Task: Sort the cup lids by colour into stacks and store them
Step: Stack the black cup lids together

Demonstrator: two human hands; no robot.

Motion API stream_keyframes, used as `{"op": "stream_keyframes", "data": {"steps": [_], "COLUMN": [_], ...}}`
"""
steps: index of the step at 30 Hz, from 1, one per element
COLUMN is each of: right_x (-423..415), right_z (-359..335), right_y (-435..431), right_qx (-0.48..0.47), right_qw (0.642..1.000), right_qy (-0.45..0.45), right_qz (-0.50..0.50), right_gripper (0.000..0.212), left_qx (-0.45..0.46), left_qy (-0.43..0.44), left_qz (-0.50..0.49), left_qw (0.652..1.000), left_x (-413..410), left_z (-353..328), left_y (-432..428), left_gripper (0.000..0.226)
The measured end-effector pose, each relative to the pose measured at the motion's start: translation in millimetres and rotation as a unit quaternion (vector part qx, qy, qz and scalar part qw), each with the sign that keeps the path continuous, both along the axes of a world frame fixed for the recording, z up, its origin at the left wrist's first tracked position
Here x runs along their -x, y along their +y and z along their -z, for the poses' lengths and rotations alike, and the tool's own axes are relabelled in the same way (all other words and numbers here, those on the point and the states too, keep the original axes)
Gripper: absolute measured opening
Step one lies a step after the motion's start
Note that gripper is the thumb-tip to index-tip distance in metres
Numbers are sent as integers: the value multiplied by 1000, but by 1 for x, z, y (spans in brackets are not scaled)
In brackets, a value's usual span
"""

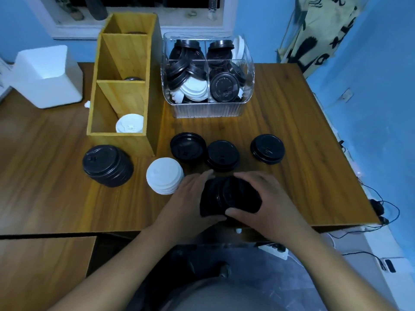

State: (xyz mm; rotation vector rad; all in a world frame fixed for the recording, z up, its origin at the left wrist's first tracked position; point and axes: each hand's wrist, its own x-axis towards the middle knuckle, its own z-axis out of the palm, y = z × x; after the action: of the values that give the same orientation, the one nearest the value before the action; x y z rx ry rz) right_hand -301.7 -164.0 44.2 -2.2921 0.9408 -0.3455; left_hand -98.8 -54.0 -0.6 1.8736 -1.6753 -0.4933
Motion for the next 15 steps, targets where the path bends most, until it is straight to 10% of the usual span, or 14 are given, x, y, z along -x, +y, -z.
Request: {"op": "stream_keyframes", "data": {"steps": [15], "right_x": [-30], "right_z": [13], "right_y": [-5], "right_qx": [35], "right_qw": [995], "right_qy": [60], "right_qz": [-66], "right_gripper": [83], "left_qx": [-5], "left_qy": [5], "left_qz": [14], "left_qw": [1000], "left_x": [-4], "left_z": [-6], "left_y": [3], "left_gripper": [100]}}
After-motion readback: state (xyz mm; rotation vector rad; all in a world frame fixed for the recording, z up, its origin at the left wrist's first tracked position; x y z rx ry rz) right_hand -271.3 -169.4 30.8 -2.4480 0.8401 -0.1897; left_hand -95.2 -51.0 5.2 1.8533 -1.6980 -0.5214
